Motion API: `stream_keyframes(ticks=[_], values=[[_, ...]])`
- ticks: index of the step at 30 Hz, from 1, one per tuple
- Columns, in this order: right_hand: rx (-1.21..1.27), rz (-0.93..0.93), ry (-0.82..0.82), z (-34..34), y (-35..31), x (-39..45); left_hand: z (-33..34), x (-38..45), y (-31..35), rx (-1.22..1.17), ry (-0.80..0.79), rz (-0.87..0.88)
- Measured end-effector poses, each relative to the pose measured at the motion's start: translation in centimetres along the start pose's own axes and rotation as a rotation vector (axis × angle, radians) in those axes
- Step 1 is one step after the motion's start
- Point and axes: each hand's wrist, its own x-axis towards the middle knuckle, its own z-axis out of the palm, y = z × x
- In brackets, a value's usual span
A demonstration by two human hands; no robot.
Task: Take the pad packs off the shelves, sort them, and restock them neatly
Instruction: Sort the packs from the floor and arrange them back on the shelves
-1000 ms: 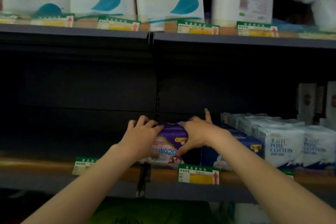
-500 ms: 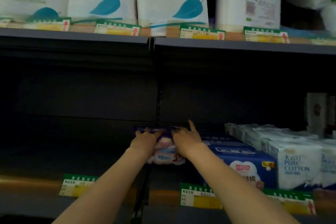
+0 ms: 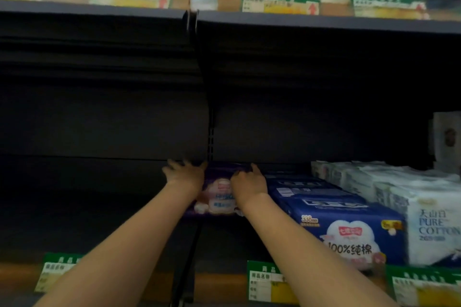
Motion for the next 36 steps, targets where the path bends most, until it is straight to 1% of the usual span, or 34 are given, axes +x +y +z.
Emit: stream_keyframes(ticks=[2,3,6,9,11,16,19,21,23,24,25,26,28,29,30,31,32,33,36], values=[[-0.014,0.006,0.007,0.3,-0.3,0.1,0.3,0.6,-1.0,-0.205,-0.089,0.021],[-0.014,0.015,0.017,0.4,-0.3,0.0,0.6,0.7,-1.3,-0.271,-0.1,0.055],[0.031,0.053,0.046,0.2,-0.2,-0.1,1.2,0.5,-1.7,-0.335,-0.052,0.109],[0.098,0.039,0.039,0.2,-0.1,-0.4,1.9,0.0,-1.4,-0.298,0.027,0.13],[0.072,0.024,0.025,0.3,-0.4,-0.2,2.0,0.1,-1.0,-0.252,0.051,0.135],[-0.037,0.009,0.003,0.0,-1.4,1.3,1.3,-0.3,-0.1,0.005,0.061,0.063],[-0.038,0.002,-0.055,-0.4,-1.1,1.2,0.2,-2.6,0.4,0.09,0.09,0.063],[-0.042,0.004,-0.108,-0.6,-1.1,0.6,-0.6,-5.0,-0.2,0.045,0.186,0.086],[-0.035,0.014,-0.153,-1.0,-1.1,-0.6,-1.0,-7.9,-1.4,-0.065,0.364,0.112],[-0.014,0.008,-0.142,-1.6,-1.0,-1.5,-0.7,-9.2,-2.1,-0.13,0.479,0.134],[0.006,-0.009,-0.09,-2.4,-0.9,-2.7,-0.3,-10.5,-2.8,-0.206,0.608,0.165],[0.024,-0.029,0.013,-3.3,-0.9,-4.2,0.5,-12.0,-3.6,-0.286,0.734,0.195],[0.101,-0.077,0.305,-4.5,-1.1,-7.9,2.6,-15.6,-4.8,-0.488,0.919,0.208],[0.173,-0.111,0.438,-4.6,-1.2,-10.6,4.0,-17.9,-5.1,-0.605,0.963,0.206],[0.265,-0.155,0.526,-4.3,-1.2,-13.5,5.6,-20.4,-5.0,-0.695,0.969,0.212],[0.373,-0.203,0.571,-3.9,-1.3,-16.8,7.4,-22.9,-4.8,-0.744,0.946,0.228],[0.458,-0.252,0.579,-3.0,-1.4,-20.1,9.2,-25.3,-4.3,-0.758,0.909,0.242],[0.5,-0.292,0.546,-1.7,-1.5,-23.1,11.2,-27.3,-3.8,-0.748,0.856,0.263],[0.54,-0.334,0.326,4.5,-2.9,-29.6,18.2,-32.2,-1.9,-0.715,0.611,0.302]])
